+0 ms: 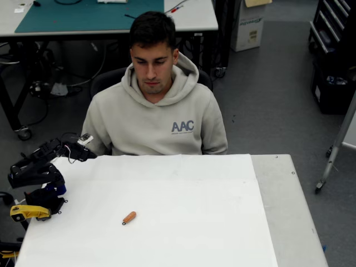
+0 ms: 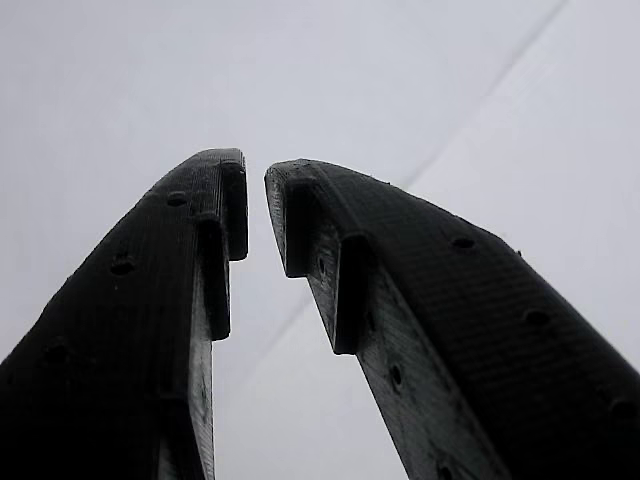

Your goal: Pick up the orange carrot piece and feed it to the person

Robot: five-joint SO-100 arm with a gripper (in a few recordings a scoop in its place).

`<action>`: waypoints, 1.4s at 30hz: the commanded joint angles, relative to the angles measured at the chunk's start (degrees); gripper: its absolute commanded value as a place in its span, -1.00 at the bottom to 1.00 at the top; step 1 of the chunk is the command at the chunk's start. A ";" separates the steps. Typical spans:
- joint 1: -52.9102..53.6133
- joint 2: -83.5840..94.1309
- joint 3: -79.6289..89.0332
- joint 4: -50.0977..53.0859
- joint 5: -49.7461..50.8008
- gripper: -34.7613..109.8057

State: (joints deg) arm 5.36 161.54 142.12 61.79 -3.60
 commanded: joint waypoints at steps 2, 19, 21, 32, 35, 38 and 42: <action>2.72 -8.70 -11.60 0.00 1.32 -0.54; 17.75 -40.69 -36.74 0.35 -4.66 -0.54; 19.95 -44.03 -38.76 0.35 -6.06 -0.54; 33.84 -56.78 -44.74 0.44 -17.75 -0.54; 38.06 -58.89 -44.74 0.44 -21.45 -0.54; 41.31 -60.64 -44.74 0.44 -24.70 -0.54; 44.12 -62.84 -44.74 0.44 -28.13 -0.54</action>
State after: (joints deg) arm 46.85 97.91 101.07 61.96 -28.74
